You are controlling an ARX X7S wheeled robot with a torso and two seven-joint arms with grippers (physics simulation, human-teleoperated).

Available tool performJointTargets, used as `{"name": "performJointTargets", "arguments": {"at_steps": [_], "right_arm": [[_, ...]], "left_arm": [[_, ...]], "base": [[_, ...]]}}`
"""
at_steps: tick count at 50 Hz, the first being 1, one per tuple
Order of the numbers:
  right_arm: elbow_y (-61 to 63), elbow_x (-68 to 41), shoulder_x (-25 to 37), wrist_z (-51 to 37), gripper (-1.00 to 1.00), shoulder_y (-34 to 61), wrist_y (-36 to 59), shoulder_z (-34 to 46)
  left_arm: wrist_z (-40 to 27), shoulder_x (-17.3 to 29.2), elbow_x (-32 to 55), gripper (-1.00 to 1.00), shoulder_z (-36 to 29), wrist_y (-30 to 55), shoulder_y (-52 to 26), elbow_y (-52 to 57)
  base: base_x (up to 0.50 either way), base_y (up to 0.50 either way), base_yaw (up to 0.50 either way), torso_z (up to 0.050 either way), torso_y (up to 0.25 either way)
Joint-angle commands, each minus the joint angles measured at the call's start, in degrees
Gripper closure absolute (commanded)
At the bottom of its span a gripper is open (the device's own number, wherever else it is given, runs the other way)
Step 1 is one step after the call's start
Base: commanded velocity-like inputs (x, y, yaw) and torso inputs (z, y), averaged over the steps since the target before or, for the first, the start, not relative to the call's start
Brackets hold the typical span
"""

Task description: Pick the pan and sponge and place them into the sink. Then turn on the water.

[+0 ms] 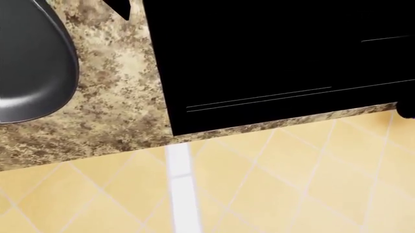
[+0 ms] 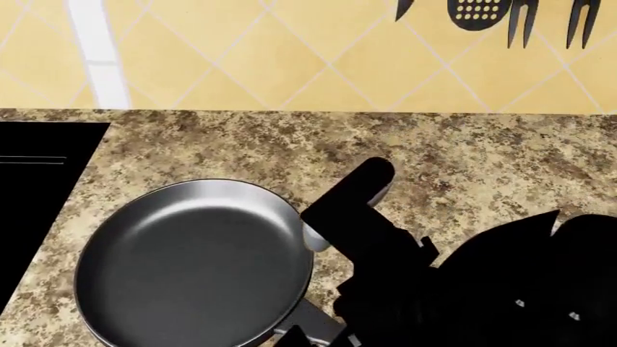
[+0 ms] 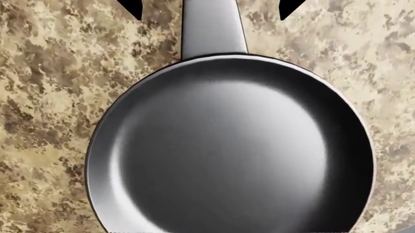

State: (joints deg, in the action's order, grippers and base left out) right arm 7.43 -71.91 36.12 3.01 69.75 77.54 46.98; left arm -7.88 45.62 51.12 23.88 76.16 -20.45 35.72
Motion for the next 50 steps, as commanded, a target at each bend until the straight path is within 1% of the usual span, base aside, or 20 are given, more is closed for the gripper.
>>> {"name": "performJointTargets", "arguments": {"at_steps": [1, 6, 7, 10, 16, 21, 23, 24, 25, 30, 32, 35, 39, 42, 44, 45, 46, 47, 49, 50], "right_arm": [[-1.6, 4.8, -0.8, 3.7, -1.00, -2.1, -3.7, 3.5], [-2.1, 5.0, -0.9, 3.9, -1.00, -2.5, -4.3, 3.7], [-2.2, 5.2, -0.9, 4.1, -1.00, -2.5, -4.4, 3.8], [-2.3, 5.9, -0.8, 4.6, -1.00, -2.3, -4.8, 4.3], [-2.5, 6.0, -0.9, 4.3, -1.00, -2.4, -5.0, 4.5], [-2.2, 6.0, -0.8, 4.2, -1.00, -2.6, -5.0, 4.9], [-1.8, 5.5, -0.7, 3.4, -1.00, -2.7, -5.6, 3.8], [-1.4, 5.3, -0.7, 1.7, -1.00, -2.7, -6.2, 2.6], [-0.7, 5.6, -0.6, 2.1, 1.00, -2.4, -6.3, 3.0], [-0.2, 4.1, -0.2, 1.2, 1.00, -2.4, -6.7, 1.3], [0.1, 3.7, 0.0, 0.8, 1.00, -2.5, -6.9, 0.7], [0.1, 3.2, 0.1, 0.2, 1.00, -2.5, -7.3, -0.1], [0.1, 2.3, 0.8, -1.0, 1.00, -2.1, -7.4, -1.5], [0.2, 2.1, 1.3, -2.2, 1.00, -1.9, -7.7, -2.5], [0.6, 1.5, 2.0, -3.0, 1.00, -2.0, -8.0, -3.5], [1.1, 1.5, 2.3, -3.9, 1.00, -2.3, -8.4, -4.0], [1.4, 1.6, 2.5, -4.2, 1.00, -2.4, -8.4, -4.0], [2.2, 1.6, 3.0, -4.6, 1.00, -2.9, -8.6, -4.1], [3.1, 1.5, 3.5, -5.8, 1.00, -3.2, -8.8, -4.6], [3.0, 0.5, 3.5, -6.8, 1.00, -3.4, -8.6, -5.3]], "left_arm": [[-0.6, -0.6, -0.7, -1.00, 0.7, 0.0, 0.4, -0.9], [0.1, -0.1, -0.7, -1.00, 1.2, -0.7, 1.2, -1.3], [1.6, 1.0, -0.6, -1.00, 2.9, -1.3, 2.6, -1.5], [-0.1, -0.1, -0.8, -1.00, 1.1, -1.0, 1.3, -1.0], [0.6, 0.8, -0.6, -1.00, 1.8, -1.2, 1.5, -1.5], [-0.8, -0.3, -0.8, -1.00, 0.2, -1.1, 0.8, -1.2], [0.5, 0.7, -0.7, -1.00, 1.6, -1.7, 1.9, -1.6], [-0.8, -0.3, -1.0, -1.00, -0.1, -1.3, 0.7, -1.4], [-0.9, -0.3, -1.0, -1.00, -0.4, -1.4, 0.5, -1.6], [-1.6, -0.9, -1.5, -1.00, -2.2, -1.7, -0.4, -1.9], [-0.8, -0.2, -1.5, -1.00, -1.4, -2.2, 0.2, -2.4], [-1.7, -1.0, -1.4, -1.00, -2.1, -1.8, 0.0, -1.8], [0.2, 0.8, -1.0, -1.00, 0.0, -2.5, 1.2, -2.5], [0.2, 0.8, -1.1, -1.00, -0.3, -2.7, 1.2, -2.7], [1.2, 1.6, -0.8, -1.00, 1.0, -3.0, 2.0, -2.8], [-0.7, 0.0, -1.0, -1.00, -0.8, -2.5, 0.8, -2.2], [-1.5, -0.6, -1.3, -1.00, -1.8, -2.4, 0.3, -2.1], [-0.2, 0.3, -1.5, -1.00, -1.0, -3.1, 1.3, -2.6], [-1.3, -0.6, -1.6, -1.00, -2.1, -2.9, 0.8, -2.2], [-0.5, -0.1, -1.3, -1.00, -1.3, -3.1, 1.3, -2.3]], "base": [[0.00, 0.00, 0.00, 0.000, 0.000], [0.00, 0.00, 0.00, 0.000, 0.000], [0.00, 0.00, 0.00, 0.000, 0.000], [0.00, 0.00, 0.00, 0.000, 0.000], [0.00, 0.00, 0.00, 0.000, 0.000], [0.00, 0.00, 0.00, 0.000, 0.000], [0.00, 0.00, 0.00, 0.000, 0.000], [0.00, 0.00, 0.00, 0.000, 0.000], [0.00, 0.00, 0.00, 0.000, 0.000], [0.00, 0.00, 0.00, 0.000, 0.000], [0.00, 0.00, 0.00, 0.000, 0.000], [0.00, 0.00, 0.00, 0.000, 0.000], [0.00, 0.00, 0.00, 0.000, 0.000], [0.00, 0.00, 0.00, 0.000, 0.000], [0.00, 0.00, 0.00, 0.000, 0.000], [0.00, 0.00, 0.00, 0.000, 0.010], [0.00, 0.00, 0.00, 0.000, 0.000], [0.00, 0.00, 0.00, 0.000, 0.000], [0.00, 0.00, 0.00, 0.000, 0.000], [0.00, 0.00, 0.00, 0.000, 0.000]]}}
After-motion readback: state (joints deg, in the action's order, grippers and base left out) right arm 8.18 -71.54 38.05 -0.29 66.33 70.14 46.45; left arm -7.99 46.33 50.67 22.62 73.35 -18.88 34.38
